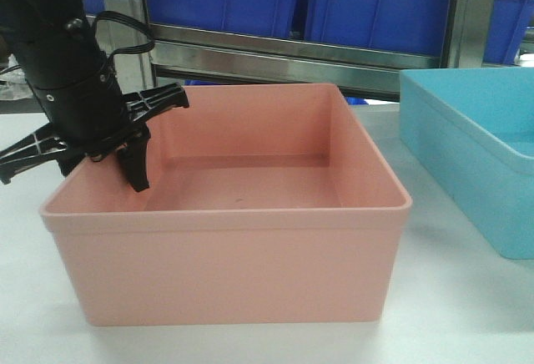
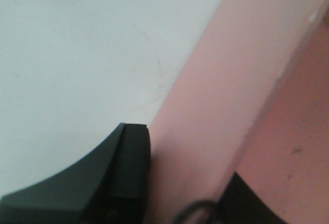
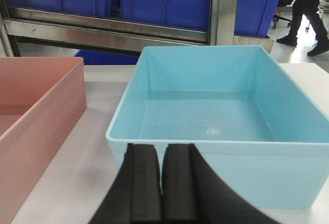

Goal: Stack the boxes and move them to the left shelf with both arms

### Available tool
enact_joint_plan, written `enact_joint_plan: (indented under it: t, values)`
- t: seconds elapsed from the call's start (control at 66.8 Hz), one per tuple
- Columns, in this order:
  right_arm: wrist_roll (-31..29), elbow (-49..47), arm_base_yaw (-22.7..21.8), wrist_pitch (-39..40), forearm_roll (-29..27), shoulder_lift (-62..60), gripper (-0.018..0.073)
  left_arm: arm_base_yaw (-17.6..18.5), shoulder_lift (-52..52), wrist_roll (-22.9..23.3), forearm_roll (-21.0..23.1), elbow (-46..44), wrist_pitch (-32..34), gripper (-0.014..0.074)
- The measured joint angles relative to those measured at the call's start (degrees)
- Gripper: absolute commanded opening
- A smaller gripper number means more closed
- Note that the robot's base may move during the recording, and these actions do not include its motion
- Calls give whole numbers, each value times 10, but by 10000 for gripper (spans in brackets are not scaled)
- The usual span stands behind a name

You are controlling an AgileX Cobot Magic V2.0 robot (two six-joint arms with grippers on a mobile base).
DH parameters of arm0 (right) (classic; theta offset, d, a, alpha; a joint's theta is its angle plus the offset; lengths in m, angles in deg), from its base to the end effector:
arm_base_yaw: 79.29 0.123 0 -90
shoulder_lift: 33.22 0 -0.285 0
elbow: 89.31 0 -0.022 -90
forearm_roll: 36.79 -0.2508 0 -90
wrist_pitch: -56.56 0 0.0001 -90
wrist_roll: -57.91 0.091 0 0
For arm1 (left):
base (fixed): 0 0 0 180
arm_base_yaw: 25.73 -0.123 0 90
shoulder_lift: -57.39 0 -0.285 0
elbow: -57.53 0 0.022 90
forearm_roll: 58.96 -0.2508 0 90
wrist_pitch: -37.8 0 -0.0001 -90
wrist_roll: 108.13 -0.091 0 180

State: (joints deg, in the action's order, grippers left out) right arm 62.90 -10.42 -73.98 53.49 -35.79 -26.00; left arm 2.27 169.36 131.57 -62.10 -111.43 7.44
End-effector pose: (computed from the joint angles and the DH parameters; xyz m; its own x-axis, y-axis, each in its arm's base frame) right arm 0.0567 0.0052 0.1990 0.0078 0.0706 -0.9975 -0.0924 0.9933 0.0696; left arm 0.3276 -0.1713 0.1878 -0.8142 -0.5165 -0.2653 -0.4120 0.8358 -0.3629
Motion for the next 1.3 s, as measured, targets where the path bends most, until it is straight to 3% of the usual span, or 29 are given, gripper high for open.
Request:
enact_joint_plan:
  t: [0.255,0.509,0.689,0.914,1.048,1.303]
  values:
    - [0,0,0,0,0,0,57,0,0,-40,20,-2,23,477]
    - [0,0,0,-3,0,0,57,0,-23,-141,24,-2,4,500]
    - [0,0,0,-3,0,0,57,-12,-88,-228,22,-2,-37,403]
    - [0,0,0,-4,0,0,57,-25,-219,-347,-9,4,-93,134]
    - [0,0,0,-4,0,0,57,-25,-307,-365,-31,41,-101,-14]
    - [0,0,0,-1,-10,0,57,-25,-479,-373,-74,179,-62,-10]
